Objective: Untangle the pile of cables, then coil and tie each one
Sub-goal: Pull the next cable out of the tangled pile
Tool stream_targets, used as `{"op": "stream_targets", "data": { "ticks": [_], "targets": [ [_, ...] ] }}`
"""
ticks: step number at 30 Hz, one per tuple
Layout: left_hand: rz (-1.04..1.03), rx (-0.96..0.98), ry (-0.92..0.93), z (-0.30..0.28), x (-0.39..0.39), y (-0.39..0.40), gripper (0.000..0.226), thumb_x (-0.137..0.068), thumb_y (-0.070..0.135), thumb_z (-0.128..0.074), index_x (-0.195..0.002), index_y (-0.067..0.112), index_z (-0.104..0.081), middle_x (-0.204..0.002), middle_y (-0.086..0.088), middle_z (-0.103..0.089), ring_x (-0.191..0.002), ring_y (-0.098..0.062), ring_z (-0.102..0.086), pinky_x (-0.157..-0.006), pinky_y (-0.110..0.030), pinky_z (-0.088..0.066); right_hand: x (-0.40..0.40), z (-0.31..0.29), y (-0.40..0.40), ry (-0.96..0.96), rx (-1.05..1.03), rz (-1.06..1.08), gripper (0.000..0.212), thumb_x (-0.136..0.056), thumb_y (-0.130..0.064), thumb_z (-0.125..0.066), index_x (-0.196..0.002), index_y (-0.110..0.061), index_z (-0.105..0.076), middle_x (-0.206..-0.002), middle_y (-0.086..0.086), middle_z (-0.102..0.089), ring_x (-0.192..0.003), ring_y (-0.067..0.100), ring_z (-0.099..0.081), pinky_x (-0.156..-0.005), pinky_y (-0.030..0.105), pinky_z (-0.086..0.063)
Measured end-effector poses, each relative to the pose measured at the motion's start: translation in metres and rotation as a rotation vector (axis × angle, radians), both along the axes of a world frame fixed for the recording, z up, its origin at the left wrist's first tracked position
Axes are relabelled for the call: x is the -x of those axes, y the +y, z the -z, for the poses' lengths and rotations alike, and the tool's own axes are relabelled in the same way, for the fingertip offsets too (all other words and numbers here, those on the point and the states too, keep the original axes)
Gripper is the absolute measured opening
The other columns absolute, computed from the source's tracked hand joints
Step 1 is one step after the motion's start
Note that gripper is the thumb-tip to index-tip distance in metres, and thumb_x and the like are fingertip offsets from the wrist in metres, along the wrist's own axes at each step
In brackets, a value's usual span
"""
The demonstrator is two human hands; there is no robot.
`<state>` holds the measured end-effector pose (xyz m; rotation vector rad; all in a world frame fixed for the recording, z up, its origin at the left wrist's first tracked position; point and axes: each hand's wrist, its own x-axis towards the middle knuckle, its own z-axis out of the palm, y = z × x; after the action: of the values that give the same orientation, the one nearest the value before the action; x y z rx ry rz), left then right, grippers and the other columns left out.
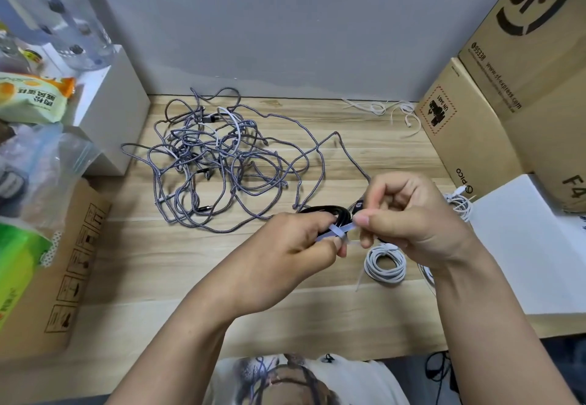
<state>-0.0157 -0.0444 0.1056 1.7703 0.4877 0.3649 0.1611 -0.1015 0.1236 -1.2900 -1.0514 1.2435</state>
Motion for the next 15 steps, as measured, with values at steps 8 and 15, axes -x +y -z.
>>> {"op": "stream_targets", "data": {
  "ticks": [8, 15],
  "targets": [
    [-0.065, 0.053, 0.124, 0.015, -0.002, 0.001, 0.018, -0.084, 0.033, -0.044, -0.081, 0.024, -0.060, -0.055, 0.016, -0.041, -0.054, -0.001, -0.034, -0.050, -0.014, -0.030, 0.013, 0.006, -0.002, -0.505, -0.160, 0.102, 0.011, -0.064, -0.019, -0.077, -0.071, -0.023, -0.068, -0.067, -0.012, -0.055, -0.063, 0.004, -0.051, -0.062, 0.012, -0.041],
    [0.007, -0.111, 0.190, 0.019, -0.002, 0.003, 0.010, -0.083, 0.035, -0.044, -0.080, 0.034, -0.053, -0.082, 0.009, -0.064, -0.078, -0.007, -0.057, -0.072, -0.025, -0.045, 0.012, 0.009, 0.003, -1.224, -0.466, -0.188, 0.018, -0.079, -0.037, -0.058, -0.076, -0.025, -0.072, -0.074, -0.010, -0.056, -0.074, 0.008, -0.044, -0.077, 0.028, -0.027]
  ]
}}
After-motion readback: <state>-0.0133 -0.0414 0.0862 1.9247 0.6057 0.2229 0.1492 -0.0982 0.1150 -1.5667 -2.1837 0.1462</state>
